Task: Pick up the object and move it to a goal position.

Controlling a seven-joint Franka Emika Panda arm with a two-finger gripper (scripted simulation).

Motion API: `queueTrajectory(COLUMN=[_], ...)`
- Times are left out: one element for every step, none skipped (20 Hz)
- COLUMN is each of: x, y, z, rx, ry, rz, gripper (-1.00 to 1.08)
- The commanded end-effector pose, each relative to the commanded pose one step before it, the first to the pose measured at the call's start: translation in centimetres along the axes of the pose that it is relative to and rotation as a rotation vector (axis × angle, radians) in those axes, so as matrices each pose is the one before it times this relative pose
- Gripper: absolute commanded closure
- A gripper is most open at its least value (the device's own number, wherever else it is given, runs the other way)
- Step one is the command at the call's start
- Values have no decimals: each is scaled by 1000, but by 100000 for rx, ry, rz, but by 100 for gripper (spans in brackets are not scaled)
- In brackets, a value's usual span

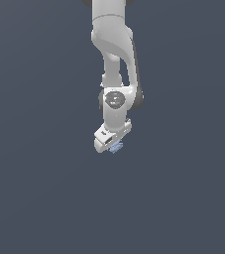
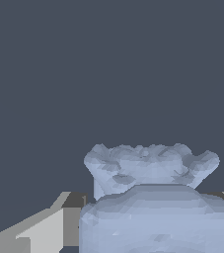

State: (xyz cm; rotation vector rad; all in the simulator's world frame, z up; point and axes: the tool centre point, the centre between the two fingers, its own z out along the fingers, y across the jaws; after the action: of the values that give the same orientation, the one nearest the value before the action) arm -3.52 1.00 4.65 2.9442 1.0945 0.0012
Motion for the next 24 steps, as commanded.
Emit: queueTrajectory(x=[-271, -156, -180, -199, -217, -230, -254, -271, -282, -305, -321, -330, -347, -344, -339, -325, -298, -287, -267, -246, -224, -206, -191, -170], y=[-364, -211, -230, -254, -278, -306, -324, -347, -374, -391, -413, -439, -449, -447, -444, -429, -410, -385, -361, -337, -307, -289, -261, -244], z=[-530, -260, -303, -335, -367, -387, -430, -462, -481, -523, -554, -570, -607, -607, -604, -586, -538, -528, -499, -469, -426, -409, -376, -348], rx=[-55, -22, 0, 0, 0, -19, 0, 0, -19, 0, 0, -17, 0, 0, 0, 0, 2, 0, 0, 0, 48, 0, 42, 0], ry=[57, -43, 0, 0, 0, -44, 0, 0, -44, 0, 0, -45, 0, 0, 0, 0, -48, 0, 0, 0, 5, 0, 25, 0], rz=[-14, -8, 0, 0, 0, -9, 0, 0, -8, 0, 0, -8, 0, 0, 0, 0, -8, 0, 0, 0, -4, 0, -2, 0], gripper=[108, 108, 108, 108, 108, 108, 108, 108, 108, 108, 108, 108, 108, 108, 108, 108, 108, 108, 108, 108, 108, 108, 108, 108])
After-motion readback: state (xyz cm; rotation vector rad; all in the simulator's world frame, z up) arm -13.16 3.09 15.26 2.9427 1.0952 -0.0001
